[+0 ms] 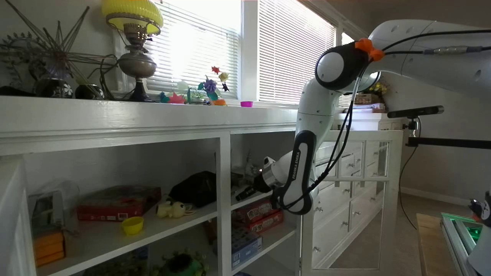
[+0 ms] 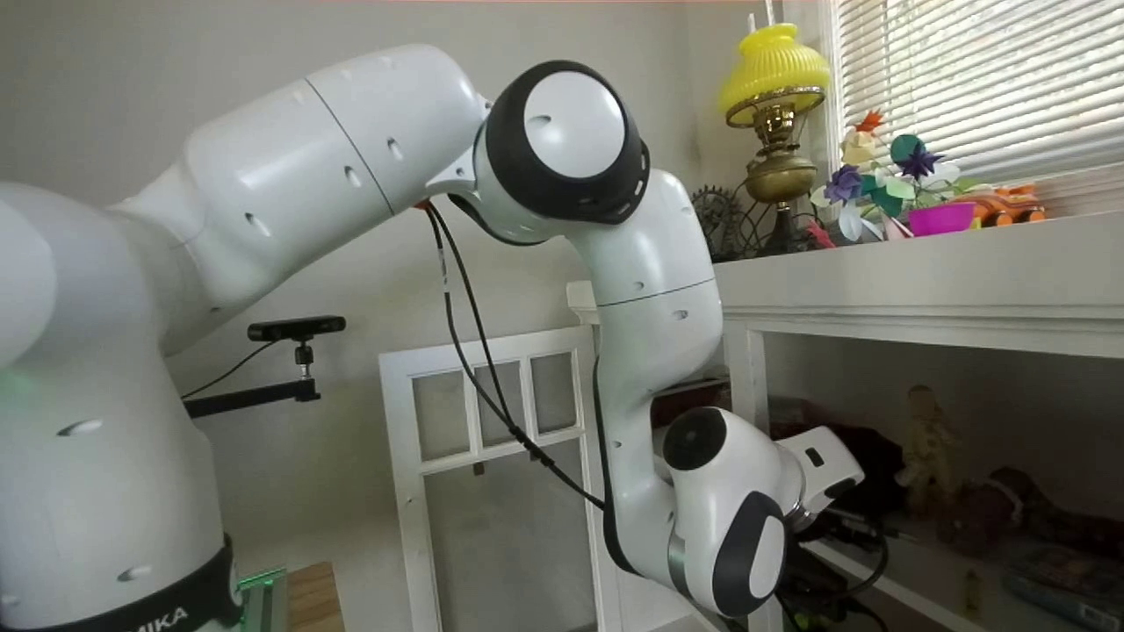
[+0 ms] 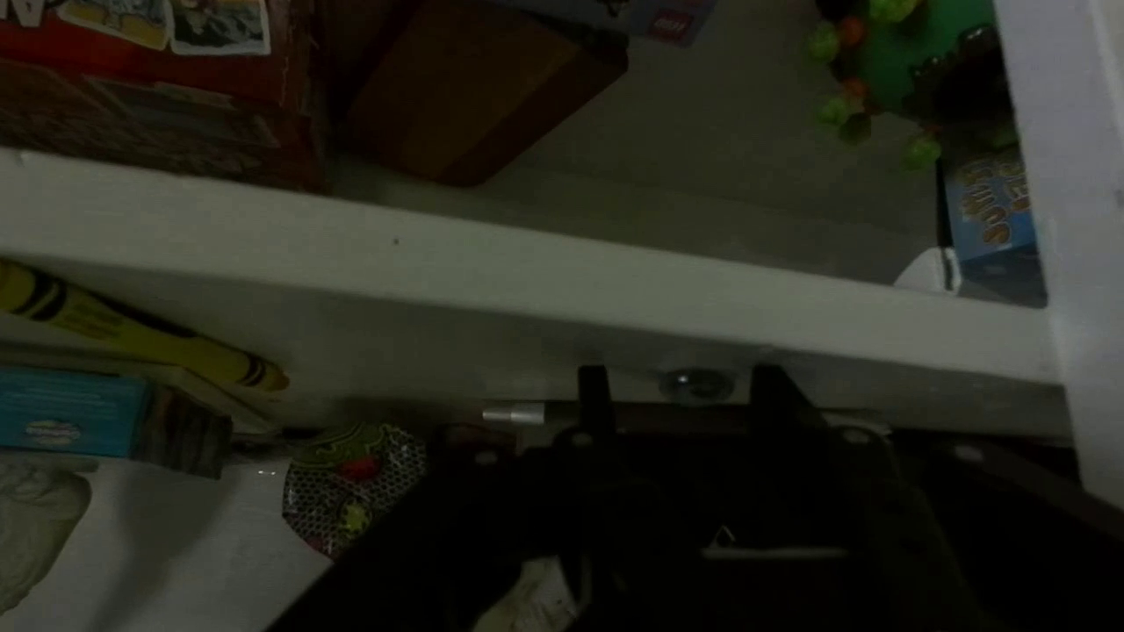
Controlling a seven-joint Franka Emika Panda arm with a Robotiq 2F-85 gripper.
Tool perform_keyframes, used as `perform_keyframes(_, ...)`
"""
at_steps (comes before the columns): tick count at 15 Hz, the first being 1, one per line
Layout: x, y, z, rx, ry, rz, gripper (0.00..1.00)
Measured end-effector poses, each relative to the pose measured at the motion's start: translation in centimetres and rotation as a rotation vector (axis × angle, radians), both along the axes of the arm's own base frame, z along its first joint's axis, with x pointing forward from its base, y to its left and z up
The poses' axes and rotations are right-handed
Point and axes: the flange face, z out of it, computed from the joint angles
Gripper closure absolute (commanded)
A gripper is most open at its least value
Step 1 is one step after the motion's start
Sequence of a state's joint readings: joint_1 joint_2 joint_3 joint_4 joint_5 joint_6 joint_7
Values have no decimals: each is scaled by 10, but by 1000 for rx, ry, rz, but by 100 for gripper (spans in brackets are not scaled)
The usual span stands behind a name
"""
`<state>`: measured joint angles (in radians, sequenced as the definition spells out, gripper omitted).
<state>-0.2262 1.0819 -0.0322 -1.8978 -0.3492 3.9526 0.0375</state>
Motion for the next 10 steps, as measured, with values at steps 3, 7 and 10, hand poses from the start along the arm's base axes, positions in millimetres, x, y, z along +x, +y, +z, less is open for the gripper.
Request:
perform_keyframes(3, 2, 4, 0, -2, -4, 9, 100)
perform_keyframes(7, 5, 8, -1, -8, -8, 20, 100)
perform_keyframes(10, 6, 8, -1, -14, -9, 23, 100)
